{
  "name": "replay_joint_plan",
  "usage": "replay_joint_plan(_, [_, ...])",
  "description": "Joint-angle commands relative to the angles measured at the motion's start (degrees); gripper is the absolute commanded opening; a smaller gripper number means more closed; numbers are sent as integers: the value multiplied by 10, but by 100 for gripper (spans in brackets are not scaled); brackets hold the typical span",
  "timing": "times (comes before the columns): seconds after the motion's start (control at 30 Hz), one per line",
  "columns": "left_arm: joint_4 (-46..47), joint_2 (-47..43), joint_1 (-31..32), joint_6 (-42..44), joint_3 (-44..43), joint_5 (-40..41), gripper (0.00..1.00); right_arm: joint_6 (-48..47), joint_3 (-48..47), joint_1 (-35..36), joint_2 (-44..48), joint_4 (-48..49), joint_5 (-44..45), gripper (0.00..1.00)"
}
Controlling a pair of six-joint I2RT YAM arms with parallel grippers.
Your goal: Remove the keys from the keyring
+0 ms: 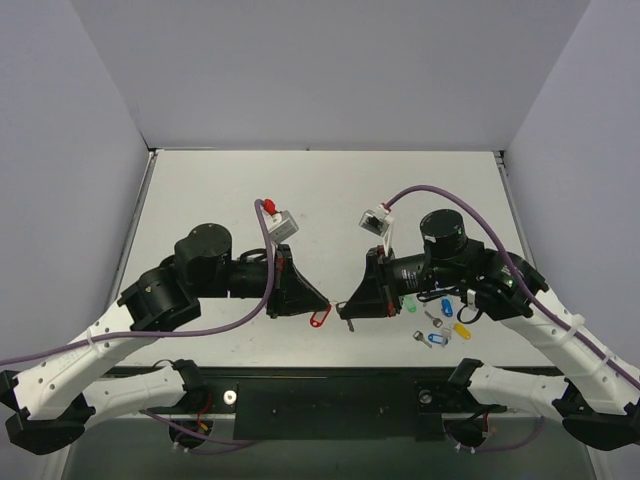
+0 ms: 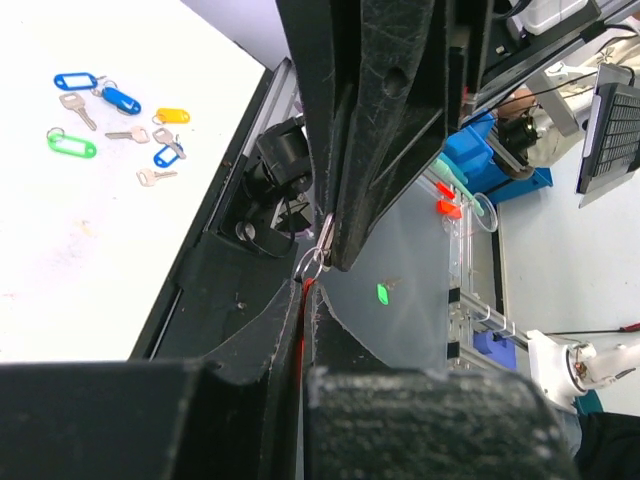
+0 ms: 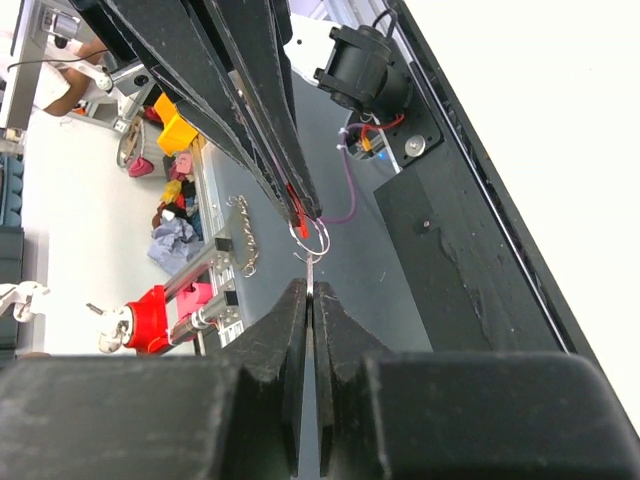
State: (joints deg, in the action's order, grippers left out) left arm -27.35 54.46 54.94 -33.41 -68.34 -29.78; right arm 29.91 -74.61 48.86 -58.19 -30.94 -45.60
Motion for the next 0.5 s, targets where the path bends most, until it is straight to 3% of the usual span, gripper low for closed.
replay_joint_plan(0.0, [32, -32, -1, 3, -20, 41, 0, 15, 20, 5, 24, 27, -6, 0])
replay_joint_plan(0.27, [77, -32, -1, -28, -14, 49, 0, 48, 25, 10, 25, 74, -16, 0])
replay_joint_plan(0.47, [44, -34, 0, -4, -16, 79, 0, 38, 10, 10, 32, 65, 6, 0])
